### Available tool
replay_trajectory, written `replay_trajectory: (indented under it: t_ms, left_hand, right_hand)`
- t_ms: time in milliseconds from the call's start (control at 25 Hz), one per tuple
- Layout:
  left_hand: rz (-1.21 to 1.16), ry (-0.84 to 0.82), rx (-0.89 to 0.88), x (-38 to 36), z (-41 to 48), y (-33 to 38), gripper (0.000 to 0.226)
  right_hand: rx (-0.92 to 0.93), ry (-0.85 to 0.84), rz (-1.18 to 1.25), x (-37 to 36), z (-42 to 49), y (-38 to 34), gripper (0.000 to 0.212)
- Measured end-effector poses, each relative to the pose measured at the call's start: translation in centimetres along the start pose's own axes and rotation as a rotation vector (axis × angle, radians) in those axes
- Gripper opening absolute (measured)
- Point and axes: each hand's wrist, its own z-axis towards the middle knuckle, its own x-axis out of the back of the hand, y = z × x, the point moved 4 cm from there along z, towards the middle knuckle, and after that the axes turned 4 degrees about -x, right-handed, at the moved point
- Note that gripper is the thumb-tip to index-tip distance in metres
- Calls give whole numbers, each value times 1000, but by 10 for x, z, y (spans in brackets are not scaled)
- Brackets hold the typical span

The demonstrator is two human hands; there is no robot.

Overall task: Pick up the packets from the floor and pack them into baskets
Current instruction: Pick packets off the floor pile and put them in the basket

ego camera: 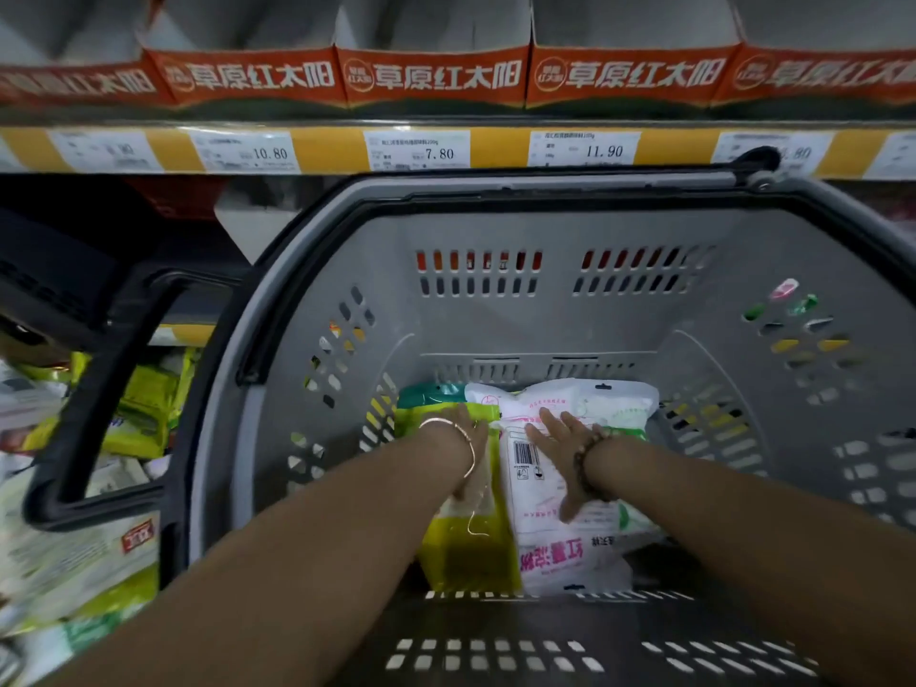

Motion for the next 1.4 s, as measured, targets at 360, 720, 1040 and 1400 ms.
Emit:
replay_trajectory:
  t_ms: [360,720,1040,1400]
  left_hand:
    - [-281,583,85,90,-146,-27,36]
    - [-605,1039,375,32,-342,-97,42]
    - [-791,924,725,-113,-419,-167,46]
    - [-958,722,838,-276,-350,-224,45]
  right_hand:
    - [43,530,276,120,-137,8,83]
    - [445,798,377,185,-226,-158,66]
    - [780,775,374,162,-260,-327,53]
    - [523,427,108,72,-114,-432,45]
